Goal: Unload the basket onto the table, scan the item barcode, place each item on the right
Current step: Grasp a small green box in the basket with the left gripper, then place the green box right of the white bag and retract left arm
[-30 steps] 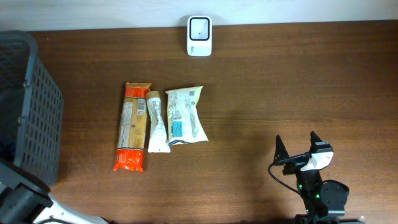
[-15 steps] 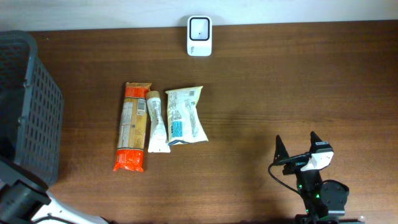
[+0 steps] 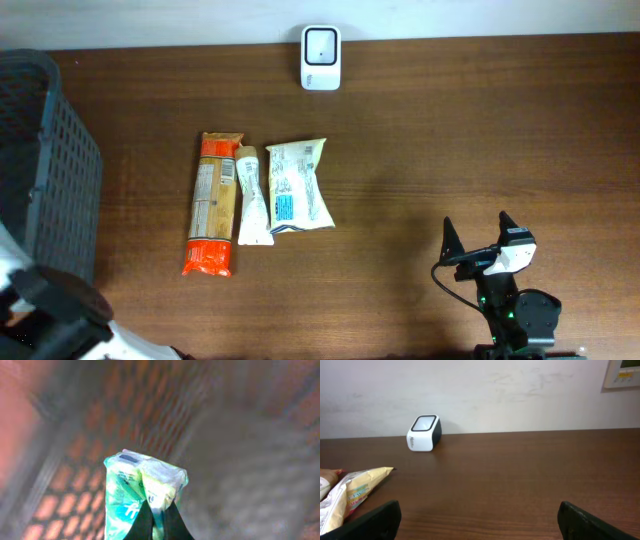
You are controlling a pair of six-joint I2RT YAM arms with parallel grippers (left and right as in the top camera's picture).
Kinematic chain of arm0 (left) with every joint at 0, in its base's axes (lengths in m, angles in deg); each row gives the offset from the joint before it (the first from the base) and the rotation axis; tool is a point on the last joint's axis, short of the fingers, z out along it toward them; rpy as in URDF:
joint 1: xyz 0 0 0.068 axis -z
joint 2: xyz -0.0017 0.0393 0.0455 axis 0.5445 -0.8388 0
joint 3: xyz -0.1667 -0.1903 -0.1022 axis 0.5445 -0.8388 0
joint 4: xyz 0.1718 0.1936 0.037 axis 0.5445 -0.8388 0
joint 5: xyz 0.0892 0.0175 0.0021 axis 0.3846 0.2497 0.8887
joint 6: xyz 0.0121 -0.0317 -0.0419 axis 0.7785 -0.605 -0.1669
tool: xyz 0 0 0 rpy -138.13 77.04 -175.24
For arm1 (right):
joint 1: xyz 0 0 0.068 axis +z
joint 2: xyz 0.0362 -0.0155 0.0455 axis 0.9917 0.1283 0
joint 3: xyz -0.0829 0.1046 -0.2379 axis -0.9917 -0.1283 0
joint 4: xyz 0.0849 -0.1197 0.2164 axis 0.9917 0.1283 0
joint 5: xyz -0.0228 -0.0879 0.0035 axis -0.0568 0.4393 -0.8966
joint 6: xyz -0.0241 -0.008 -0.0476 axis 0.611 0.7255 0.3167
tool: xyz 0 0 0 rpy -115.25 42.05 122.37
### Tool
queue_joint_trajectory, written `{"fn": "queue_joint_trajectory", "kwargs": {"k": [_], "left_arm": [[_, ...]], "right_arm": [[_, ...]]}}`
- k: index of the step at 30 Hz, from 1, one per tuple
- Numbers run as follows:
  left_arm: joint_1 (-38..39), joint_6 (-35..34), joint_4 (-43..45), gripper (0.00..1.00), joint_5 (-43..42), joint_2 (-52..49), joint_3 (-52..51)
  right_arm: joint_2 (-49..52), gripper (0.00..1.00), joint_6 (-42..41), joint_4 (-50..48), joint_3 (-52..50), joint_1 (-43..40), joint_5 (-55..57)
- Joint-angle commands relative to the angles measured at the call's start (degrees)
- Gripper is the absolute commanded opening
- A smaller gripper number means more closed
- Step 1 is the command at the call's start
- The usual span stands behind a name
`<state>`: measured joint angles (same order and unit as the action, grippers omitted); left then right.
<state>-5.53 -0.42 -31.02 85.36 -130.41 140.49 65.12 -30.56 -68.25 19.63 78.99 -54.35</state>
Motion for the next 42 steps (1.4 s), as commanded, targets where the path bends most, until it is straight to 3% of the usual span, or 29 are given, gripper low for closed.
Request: {"fn": "queue_joint_trajectory", "kwargs": {"k": [1,2,4,7,9,10,14,19,20,21,22,27,30,35,42], "left_arm": [[5.9,-0.9,4.5,0.0,-18.3,10.5,4.0],[10.1,-1.9,5.9,0.0,-28.7,13.9,4.0],[18.1,-8.1,3.4,0.0,-37.0,15.9,4.0],[32.7,-8.1,-9.4,0.0,-37.3,12.3,3.5],[40.4,-8.8,-12.2,0.0,-37.4,8.6,1.6],[47.9,-13.4,-12.2,0.0,-37.6,4.0,-0.1],[65.5,-14.0,-10.1,0.0,-37.3,-9.4,-0.2],[77.4,-14.0,-5.1,0.0,-36.4,-21.8,-0.2],[77.9,-14.0,-4.2,0.01,-35.9,-22.4,-0.2],[77.9,-14.0,-4.2,0.42,-34.6,-22.4,-0.2],[77.7,-14.1,-4.2,0.99,-32.3,-22.4,-0.2],[73.5,-16.1,-10.6,0.99,-26.1,-20.6,8.8],[68.0,-15.8,-16.9,0.99,-10.6,-14.9,18.4],[56.1,-15.6,-23.2,0.99,3.6,-6.8,20.1],[41.6,-15.7,-27.3,0.99,4.7,-6.8,20.1]], "right_arm": [[-0.4,0.99,-0.3,0.3,-0.3,0.4,0.1],[-0.4,0.99,-0.3,0.3,-0.3,0.4,0.1],[-0.4,0.99,-0.3,0.3,-0.3,0.4,0.1],[-0.4,0.99,-0.3,0.3,-0.3,0.4,0.1],[-0.4,0.99,-0.3,0.3,-0.3,0.4,0.1],[-0.4,0.99,-0.3,0.3,-0.3,0.4,0.1],[-0.4,0.99,-0.3,0.3,-0.3,0.4,0.1],[-0.4,0.99,-0.3,0.3,-0.3,0.4,0.1],[-0.4,0.99,-0.3,0.3,-0.3,0.4,0.1],[-0.4,0.99,-0.3,0.3,-0.3,0.4,0.1],[-0.4,0.99,-0.3,0.3,-0.3,0.4,0.1],[-0.4,0.99,-0.3,0.3,-0.3,0.4,0.1],[-0.4,0.99,-0.3,0.3,-0.3,0.4,0.1],[-0.4,0.99,-0.3,0.3,-0.3,0.4,0.1],[-0.4,0.98,-0.3,0.3,-0.3,0.4,0.1]]}}
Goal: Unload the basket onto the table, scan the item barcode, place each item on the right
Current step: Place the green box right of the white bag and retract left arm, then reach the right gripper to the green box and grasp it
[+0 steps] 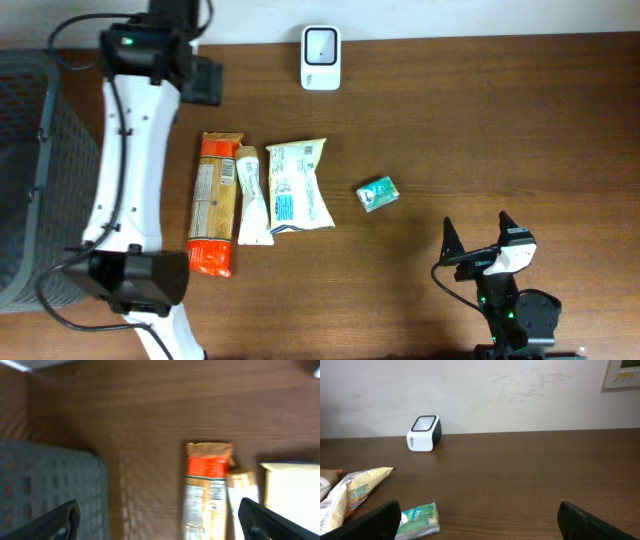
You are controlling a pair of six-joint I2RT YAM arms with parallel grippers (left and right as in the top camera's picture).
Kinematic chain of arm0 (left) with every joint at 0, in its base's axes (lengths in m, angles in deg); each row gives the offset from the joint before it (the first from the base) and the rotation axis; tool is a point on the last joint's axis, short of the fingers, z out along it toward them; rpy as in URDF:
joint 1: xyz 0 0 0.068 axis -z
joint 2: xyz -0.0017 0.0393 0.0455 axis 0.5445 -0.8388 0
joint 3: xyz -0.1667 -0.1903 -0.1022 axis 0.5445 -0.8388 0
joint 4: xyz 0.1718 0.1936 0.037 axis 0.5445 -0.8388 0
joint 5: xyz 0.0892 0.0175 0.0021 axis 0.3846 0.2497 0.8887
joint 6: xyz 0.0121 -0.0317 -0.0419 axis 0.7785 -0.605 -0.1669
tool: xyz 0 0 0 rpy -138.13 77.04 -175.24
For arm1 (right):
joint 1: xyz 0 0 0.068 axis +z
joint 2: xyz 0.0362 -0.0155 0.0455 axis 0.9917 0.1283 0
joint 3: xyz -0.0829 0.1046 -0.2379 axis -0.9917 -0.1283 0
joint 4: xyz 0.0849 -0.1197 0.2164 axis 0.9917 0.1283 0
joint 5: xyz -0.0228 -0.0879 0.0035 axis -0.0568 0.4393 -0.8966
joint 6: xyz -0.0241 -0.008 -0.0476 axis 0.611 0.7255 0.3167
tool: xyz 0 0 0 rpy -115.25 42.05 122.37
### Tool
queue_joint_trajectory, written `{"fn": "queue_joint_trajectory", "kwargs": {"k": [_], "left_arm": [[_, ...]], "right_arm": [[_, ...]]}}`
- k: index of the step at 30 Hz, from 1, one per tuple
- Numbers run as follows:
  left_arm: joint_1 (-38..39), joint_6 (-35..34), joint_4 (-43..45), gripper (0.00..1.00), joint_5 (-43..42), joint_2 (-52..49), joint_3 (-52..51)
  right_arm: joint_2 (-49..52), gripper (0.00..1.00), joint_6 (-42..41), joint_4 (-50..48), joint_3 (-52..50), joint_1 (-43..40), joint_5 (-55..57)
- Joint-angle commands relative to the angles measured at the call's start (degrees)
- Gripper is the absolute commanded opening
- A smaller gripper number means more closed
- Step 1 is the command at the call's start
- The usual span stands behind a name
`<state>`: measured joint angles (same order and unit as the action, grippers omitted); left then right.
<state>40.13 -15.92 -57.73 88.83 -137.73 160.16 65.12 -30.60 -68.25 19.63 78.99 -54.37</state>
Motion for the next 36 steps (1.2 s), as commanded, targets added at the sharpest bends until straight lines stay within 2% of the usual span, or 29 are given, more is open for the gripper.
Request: {"fn": "queue_joint_trajectory", "kwargs": {"k": [1,6,9,11,22,24,26,29,32,34,36], "left_arm": [[-6.1,-0.2,-1.2,0.99,0.4,0.5,0.4],[-15.6,-0.2,-2.0,0.99,-17.2,0.6,0.4],[-22.3,-0.2,-2.2,0.99,-31.9,0.5,0.4],[-24.8,-0.2,-2.1,0.99,-36.5,0.5,0.4],[-24.8,-0.2,-2.1,0.99,-36.5,0.5,0.4],[-24.8,-0.2,-2.1,0.99,-36.5,0.5,0.4],[-24.8,-0.2,-2.1,0.99,-36.5,0.5,0.4],[-24.8,-0.2,-2.1,0.99,-36.5,0.5,0.4],[-24.8,-0.2,-2.1,0.99,-36.5,0.5,0.4],[-24.8,-0.2,-2.1,0.99,-36.5,0.5,0.4],[-24.8,-0.2,-2.1,0.99,-36.5,0.5,0.4]], "right_arm": [[-0.4,0.99,-0.3,0.3,-0.3,0.4,0.1],[-0.4,0.99,-0.3,0.3,-0.3,0.4,0.1],[-0.4,0.99,-0.3,0.3,-0.3,0.4,0.1],[-0.4,0.99,-0.3,0.3,-0.3,0.4,0.1],[-0.4,0.99,-0.3,0.3,-0.3,0.2,1.4],[-0.3,0.99,-1.1,-0.7,-0.3,0.3,-3.2],[-0.3,0.99,-7.9,-1.2,-0.3,0.2,-4.9],[1.4,0.99,-17.1,1.9,2.6,0.2,-15.3],[10.0,0.98,-18.5,6.7,11.9,0.3,-22.6],[21.9,0.98,-18.4,17.6,23.4,0.3,-22.3],[31.9,0.98,-18.4,24.1,31.3,0.3,-22.3]]}}
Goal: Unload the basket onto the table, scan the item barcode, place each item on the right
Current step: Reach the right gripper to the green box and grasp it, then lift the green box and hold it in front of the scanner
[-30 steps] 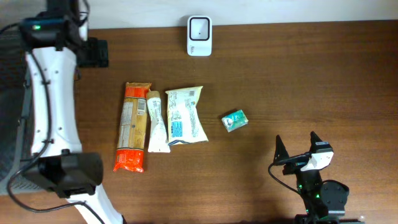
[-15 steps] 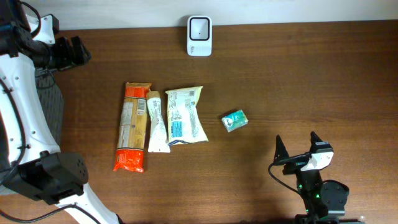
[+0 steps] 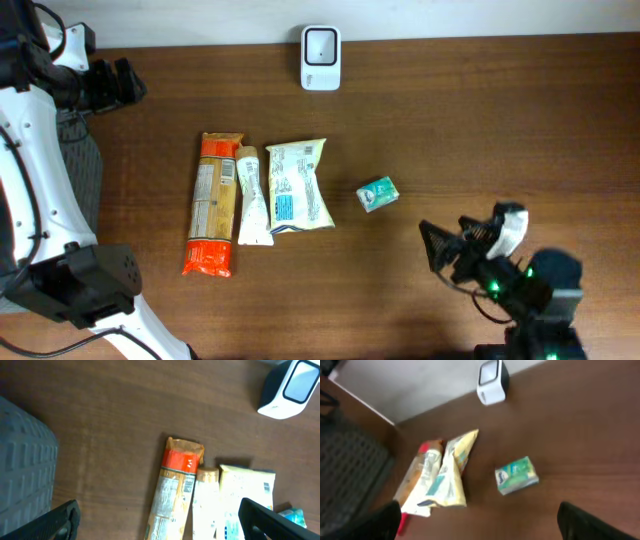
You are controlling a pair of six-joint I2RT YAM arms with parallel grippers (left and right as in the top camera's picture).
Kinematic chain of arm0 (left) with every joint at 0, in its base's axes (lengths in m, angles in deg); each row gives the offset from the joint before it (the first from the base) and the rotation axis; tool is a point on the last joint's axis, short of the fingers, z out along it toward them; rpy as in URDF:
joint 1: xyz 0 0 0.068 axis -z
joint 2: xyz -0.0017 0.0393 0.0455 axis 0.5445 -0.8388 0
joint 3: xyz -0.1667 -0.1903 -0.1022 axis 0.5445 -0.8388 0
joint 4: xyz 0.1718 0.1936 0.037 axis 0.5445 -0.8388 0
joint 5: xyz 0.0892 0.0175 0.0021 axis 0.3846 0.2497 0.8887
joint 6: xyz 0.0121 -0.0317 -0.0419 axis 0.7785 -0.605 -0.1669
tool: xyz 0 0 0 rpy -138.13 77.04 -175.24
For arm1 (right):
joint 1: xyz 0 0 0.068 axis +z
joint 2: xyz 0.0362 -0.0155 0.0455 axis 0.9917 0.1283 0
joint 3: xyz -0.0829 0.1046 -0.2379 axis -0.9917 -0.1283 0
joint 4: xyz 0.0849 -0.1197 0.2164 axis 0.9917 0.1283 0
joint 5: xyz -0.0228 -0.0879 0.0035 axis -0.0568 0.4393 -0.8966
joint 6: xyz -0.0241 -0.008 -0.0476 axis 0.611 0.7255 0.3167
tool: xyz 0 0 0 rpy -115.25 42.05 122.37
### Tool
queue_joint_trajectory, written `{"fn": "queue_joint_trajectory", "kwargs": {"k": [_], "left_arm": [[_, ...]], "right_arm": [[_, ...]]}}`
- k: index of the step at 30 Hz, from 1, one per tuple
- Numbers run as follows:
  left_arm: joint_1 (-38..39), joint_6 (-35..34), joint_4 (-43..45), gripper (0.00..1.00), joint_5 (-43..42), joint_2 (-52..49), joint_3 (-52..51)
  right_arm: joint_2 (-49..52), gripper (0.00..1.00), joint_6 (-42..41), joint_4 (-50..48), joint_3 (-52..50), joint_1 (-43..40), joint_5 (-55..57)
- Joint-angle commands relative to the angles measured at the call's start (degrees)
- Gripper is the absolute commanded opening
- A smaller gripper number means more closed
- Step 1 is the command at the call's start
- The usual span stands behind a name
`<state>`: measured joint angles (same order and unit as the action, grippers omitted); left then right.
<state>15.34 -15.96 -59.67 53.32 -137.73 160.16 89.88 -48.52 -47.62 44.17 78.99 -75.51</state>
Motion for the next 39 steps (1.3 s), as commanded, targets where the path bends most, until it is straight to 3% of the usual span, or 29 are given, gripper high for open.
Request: {"fn": "queue_joint_trajectory", "kwargs": {"k": [1,4,6,9,10,11,13,16,18,23,25,26,30,31,32,33,35,38,39], "left_arm": [[0.0,-0.1,-0.1,0.99,-1.0,0.5,0.4],[0.0,-0.1,-0.1,0.99,-1.0,0.5,0.4],[0.0,-0.1,-0.1,0.99,-1.0,0.5,0.4],[0.0,-0.1,-0.1,0.99,-1.0,0.5,0.4],[0.0,-0.1,-0.1,0.99,-1.0,0.5,0.4],[0.0,-0.1,-0.1,0.99,-1.0,0.5,0.4],[0.0,-0.1,-0.1,0.99,-1.0,0.5,0.4],[0.0,-0.1,-0.1,0.99,-1.0,0.5,0.4],[0.0,-0.1,-0.1,0.99,-1.0,0.5,0.4],[0.0,-0.1,-0.1,0.99,-1.0,0.5,0.4],[0.0,-0.1,-0.1,0.99,-1.0,0.5,0.4],[0.0,-0.1,-0.1,0.99,-1.0,0.5,0.4],[0.0,-0.1,-0.1,0.99,-1.0,0.5,0.4],[0.0,-0.1,-0.1,0.99,-1.0,0.5,0.4],[0.0,-0.1,-0.1,0.99,-1.0,0.5,0.4],[0.0,-0.1,-0.1,0.99,-1.0,0.5,0.4],[0.0,-0.1,-0.1,0.99,-1.0,0.5,0.4],[0.0,-0.1,-0.1,0.99,-1.0,0.5,0.4],[0.0,-0.1,-0.1,0.99,-1.0,0.5,0.4]], "right_arm": [[14.9,0.98,0.0,10.4,12.4,0.3,-1.2],[37.1,0.98,2.7,22.6,22.6,4.1,-1.2],[49.1,0.98,2.4,21.0,26.2,8.3,-1.6],[63.3,0.99,-6.4,4.2,27.7,12.0,-6.3],[68.1,0.91,-5.8,-4.3,27.7,12.6,-13.8],[70.8,0.75,-5.5,-7.8,27.8,13.3,-13.0],[72.3,0.68,-12.1,-5.7,27.8,16.4,0.7],[71.9,0.53,-21.1,-4.7,27.8,21.8,13.7],[71.9,0.5,-25.0,-3.1,27.8,23.0,19.1],[72.5,0.48,-27.9,-3.8,27.8,23.0,33.8],[73.0,0.36,-25.8,-8.1,27.8,23.0,36.1],[73.7,0.3,-23.7,-11.3,27.8,23.0,36.2],[76.1,0.28,-20.9,-16.8,27.8,22.8,35.6],[76.0,0.32,-18.8,-16.7,27.9,22.3,33.6],[75.8,0.48,-16.6,-16.7,28.3,21.2,29.9],[75.0,0.53,-13.6,-15.0,30.2,18.1,19.5],[75.1,0.54,-13.7,-9.1,31.7,13.6,9.0],[76.7,0.53,-13.7,-7.5,30.3,16.2,9.3],[78.3,0.48,-14.3,-8.0,30.3,18.6,9.6]]}}
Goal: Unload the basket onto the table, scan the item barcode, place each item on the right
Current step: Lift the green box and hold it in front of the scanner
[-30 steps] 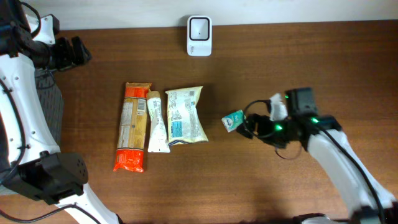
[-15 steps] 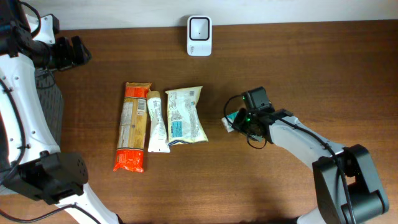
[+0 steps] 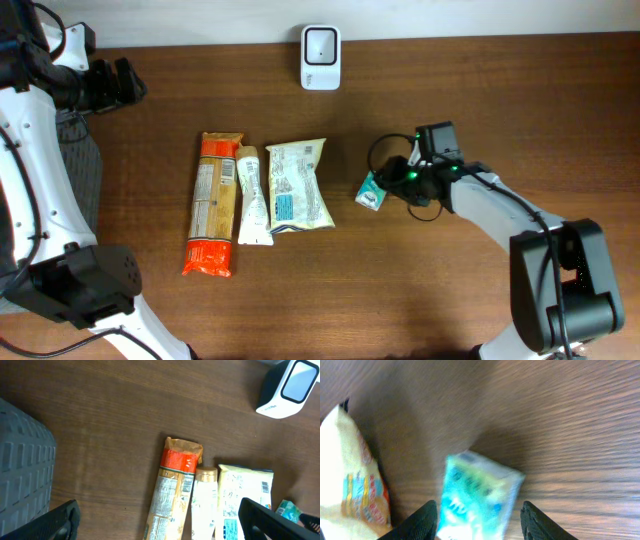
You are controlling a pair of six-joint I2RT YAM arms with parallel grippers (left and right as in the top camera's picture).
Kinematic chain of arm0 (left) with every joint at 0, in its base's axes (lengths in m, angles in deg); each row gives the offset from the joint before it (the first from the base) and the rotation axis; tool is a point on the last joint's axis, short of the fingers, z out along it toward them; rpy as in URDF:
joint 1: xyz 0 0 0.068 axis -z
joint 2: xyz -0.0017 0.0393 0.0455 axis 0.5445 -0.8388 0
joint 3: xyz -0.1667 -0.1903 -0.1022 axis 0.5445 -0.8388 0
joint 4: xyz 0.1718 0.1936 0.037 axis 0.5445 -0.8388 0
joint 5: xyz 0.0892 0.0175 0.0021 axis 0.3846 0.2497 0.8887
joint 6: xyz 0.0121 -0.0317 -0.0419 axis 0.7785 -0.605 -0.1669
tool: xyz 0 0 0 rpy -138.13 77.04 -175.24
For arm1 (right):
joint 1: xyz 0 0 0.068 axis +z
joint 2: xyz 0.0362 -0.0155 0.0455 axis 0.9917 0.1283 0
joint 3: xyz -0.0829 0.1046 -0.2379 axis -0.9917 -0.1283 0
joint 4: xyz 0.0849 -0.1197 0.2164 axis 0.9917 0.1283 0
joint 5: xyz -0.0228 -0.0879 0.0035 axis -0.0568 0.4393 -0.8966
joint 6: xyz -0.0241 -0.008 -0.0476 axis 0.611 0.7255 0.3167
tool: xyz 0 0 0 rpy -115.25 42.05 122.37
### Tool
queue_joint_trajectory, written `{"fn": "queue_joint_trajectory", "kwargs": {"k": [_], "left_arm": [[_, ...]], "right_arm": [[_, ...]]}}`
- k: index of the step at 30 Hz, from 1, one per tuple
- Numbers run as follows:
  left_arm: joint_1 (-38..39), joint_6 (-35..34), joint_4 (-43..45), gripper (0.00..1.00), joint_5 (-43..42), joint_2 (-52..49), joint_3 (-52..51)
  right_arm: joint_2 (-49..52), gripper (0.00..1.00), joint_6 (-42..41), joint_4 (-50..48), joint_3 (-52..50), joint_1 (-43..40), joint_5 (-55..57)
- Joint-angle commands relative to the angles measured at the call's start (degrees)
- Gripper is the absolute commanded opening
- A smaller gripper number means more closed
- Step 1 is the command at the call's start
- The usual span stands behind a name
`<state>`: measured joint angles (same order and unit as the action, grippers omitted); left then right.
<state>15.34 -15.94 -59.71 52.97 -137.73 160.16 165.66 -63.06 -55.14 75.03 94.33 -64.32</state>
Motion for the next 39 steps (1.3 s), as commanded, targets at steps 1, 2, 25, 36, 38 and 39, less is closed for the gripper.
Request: {"fn": "queue_joint_trajectory", "kwargs": {"k": [1,2,25,36,38,39], "left_arm": [[0.0,-0.2,-0.1,0.99,-0.6,0.5,0.4],[0.0,-0.2,-0.1,0.99,-0.6,0.5,0.4],[0.0,-0.2,-0.1,0.99,-0.6,0.5,0.4],[0.0,-0.2,-0.1,0.99,-0.6,0.5,0.4],[0.0,-0.2,-0.1,0.99,-0.6,0.5,0.4],[0.0,-0.2,-0.1,0.99,-0.6,0.5,0.4]], "right_arm": [[4.0,0.46,-2.7,-0.7,-0.5,4.5,0.3],[5.6,0.41,-4.5,-1.0,-0.5,4.9,1.4],[-2.6,0.04,-78.4,-100.1,11.5,-10.7,-65.3],[3.1,0.04,-20.0,-39.1,11.5,-6.7,-58.1],[3.3,0.04,-4.0,-19.3,11.5,-6.1,-47.3],[3.3,0.04,1.0,-12.4,11.5,-6.1,-42.9]]}}
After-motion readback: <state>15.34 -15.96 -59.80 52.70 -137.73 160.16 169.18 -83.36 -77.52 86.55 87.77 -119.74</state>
